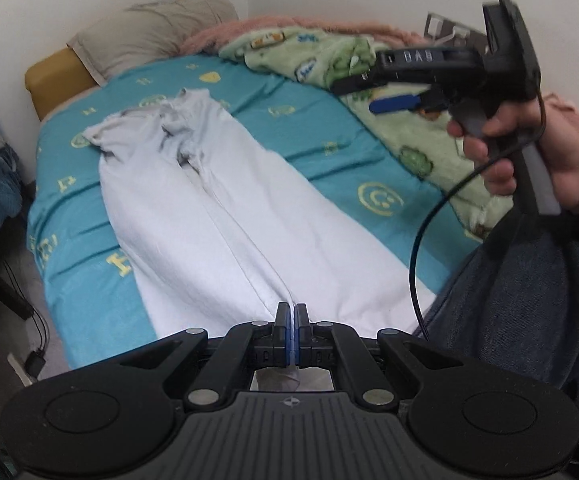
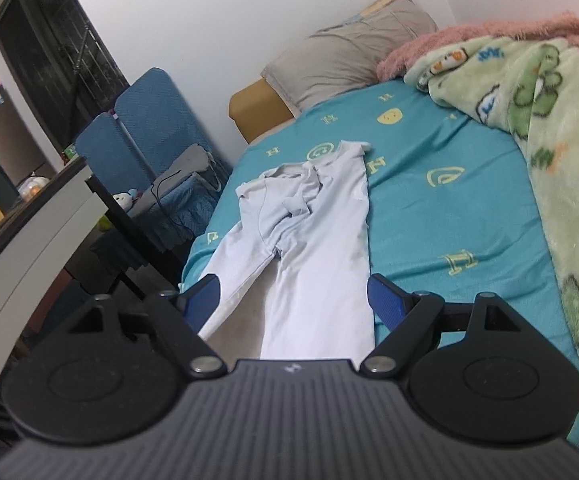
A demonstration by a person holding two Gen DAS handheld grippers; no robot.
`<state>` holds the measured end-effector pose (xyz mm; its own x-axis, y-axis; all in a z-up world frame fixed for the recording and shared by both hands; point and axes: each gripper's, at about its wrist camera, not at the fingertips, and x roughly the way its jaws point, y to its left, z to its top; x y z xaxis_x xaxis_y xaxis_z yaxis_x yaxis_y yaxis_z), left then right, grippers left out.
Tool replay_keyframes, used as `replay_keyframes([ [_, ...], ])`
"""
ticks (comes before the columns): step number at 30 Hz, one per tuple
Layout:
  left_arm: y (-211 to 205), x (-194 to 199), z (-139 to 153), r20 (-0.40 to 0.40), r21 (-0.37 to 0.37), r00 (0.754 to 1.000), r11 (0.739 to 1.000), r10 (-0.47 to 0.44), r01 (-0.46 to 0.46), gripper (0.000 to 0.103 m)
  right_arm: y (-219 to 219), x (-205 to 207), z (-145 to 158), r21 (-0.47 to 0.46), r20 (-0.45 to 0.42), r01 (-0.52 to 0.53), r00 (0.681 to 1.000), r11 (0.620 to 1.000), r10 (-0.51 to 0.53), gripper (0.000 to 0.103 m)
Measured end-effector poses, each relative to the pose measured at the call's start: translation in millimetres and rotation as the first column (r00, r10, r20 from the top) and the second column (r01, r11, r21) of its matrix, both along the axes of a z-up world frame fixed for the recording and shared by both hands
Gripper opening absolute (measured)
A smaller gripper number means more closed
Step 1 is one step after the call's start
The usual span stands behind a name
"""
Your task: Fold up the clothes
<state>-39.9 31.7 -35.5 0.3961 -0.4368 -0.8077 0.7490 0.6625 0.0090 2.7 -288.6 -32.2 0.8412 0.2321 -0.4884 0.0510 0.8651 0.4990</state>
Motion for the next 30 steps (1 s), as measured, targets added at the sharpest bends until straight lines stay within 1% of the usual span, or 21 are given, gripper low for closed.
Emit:
replay_keyframes([
  [3, -12.6, 5.3, -24.6, -0.07, 0.041, 0.997, 0.999, 0.018, -0.015, 0.001, -4.7, 5.4, -9.5, 0.049, -0.054, 0.001, 0.999, 0.999, 0.002, 0.082],
  [6, -24.6, 12.0, -46.7, -0.168, 0.049, 0.985, 0.999, 0.024, -0.016, 0.002, -9.1, 7.4, -21.0, 0.126, -0.106, 0.002, 0.994, 0.992, 0.011, 0.082],
  [7, -28.3, 14.6, -52.7, -0.209, 0.046, 0.978, 0.999, 0.023, -0.013, 0.003, -9.9, 7.7, -23.9, 0.144, -0.118, 0.004, 0.993, 0.99, 0.013, 0.082],
  [8, -29.5, 18.8, -56.6, -0.261, 0.031, 0.965, 0.999, 0.03, -0.023, 0.007, -10.7, 8.1, -26.7, 0.162, -0.131, 0.006, 0.991, 0.987, 0.016, 0.082],
  [9, -30.2, 23.1, -60.2, -0.31, 0.017, 0.95, 0.999, 0.039, -0.036, 0.008, -11.5, 8.4, -29.6, 0.18, -0.143, 0.008, 0.99, 0.984, 0.018, 0.082],
  [10, -28.3, 28.0, -62.2, -0.344, 0.012, 0.936, 0.998, 0.067, -0.068, 0.01, -11.7, 8.4, -31.7, 0.188, -0.154, 0.011, 0.988, 0.982, 0.019, 0.082],
  [11, -25.8, 33.1, -63.9, -0.375, 0.008, 0.922, 0.995, 0.097, -0.101, 0.014, -11.3, 8.1, -33.3, 0.185, -0.163, 0.014, 0.986, 0.983, 0.017, 0.082],
  [12, -20.0, 39.3, -64.1, -0.388, 0.006, 0.912, 0.989, 0.138, -0.147, 0.016, -10.9, 7.9, -34.9, 0.182, -0.173, 0.017, 0.985, 0.983, 0.015, 0.082],
  [13, -13.6, 45.8, -64.3, -0.4, 0.006, 0.899, 0.981, 0.179, -0.193, 0.027, -10.5, 7.5, -36.2, 0.179, -0.181, 0.019, 0.983, 0.984, 0.014, 0.082],
  [14, -3.0, 53.9, -65.3, -0.409, 0.008, 0.883, 0.969, 0.23, -0.249, 0.041, -10.3, 7.2, -37.4, 0.177, -0.187, 0.02, 0.982, 0.984, 0.013, 0.082],
  [16, 18.3, 69.9, -67.3, -0.426, 0.015, 0.843, 0.934, 0.329, -0.357, 0.05, -9.4, 8.3, -40.4, 0.185, -0.201, 0.019, 0.979, 0.983, 0.019, 0.082],
  [18, 39.7, 85.8, -69.8, -0.445, 0.022, 0.79, 0.887, 0.422, -0.461, 0.051, -7.2, 10.8, -46.3, 0.199, -0.223, 0.014, 0.974, 0.98, 0.031, 0.082],
  [20, 62.0, 98.8, -78.7, -0.513, 0.012, 0.697, 0.816, 0.501, -0.578, 0.06, -3.8, 13.9, -54.7, 0.212, -0.257, 0.008, 0.965, 0.977, 0.048, 0.082],
  [21, 72.3, 104.8, -83.0, -0.543, 0.012, 0.648, 0.777, 0.533, -0.629, 0.061, -2.0, 15.6, -59.5, 0.217, -0.278, 0.006, 0.959, 0.976, 0.056, 0.082],
  [24, 87.3, 111.5, -90.7, -0.566, 0.021, 0.563, 0.693, 0.603, -0.721, 0.061, 1.5, 19.0, -72.9, 0.218, -0.336, 0.017, 0.94, 0.976, 0.059, 0.082],
  [26, 89.9, 112.4, -90.3, -0.543, 0.012, 0.542, 0.651, 0.642, -0.759, 0.068, 1.0, 19.0, -81.3, 0.224, -0.368, 0.046, 0.929, 0.974, 0.041, 0.082],
  [27, 90.9, 112.7, -91.3, -0.533, 0.014, 0.53, 0.633, 0.66, -0.774, 0.069, 0.3, 18.7, -85.5, 0.23, -0.382, 0.061, 0.924, 0.971, 0.033, 0.082],
  [30, 88.2, 114.5, -97.1, -0.481, 0.06, 0.5, 0.595, 0.721, -0.801, 0.069, -1.4, 18.4, -97.5, 0.228, -0.429, 0.109, 0.903, 0.968, -0.001, 0.082],
])
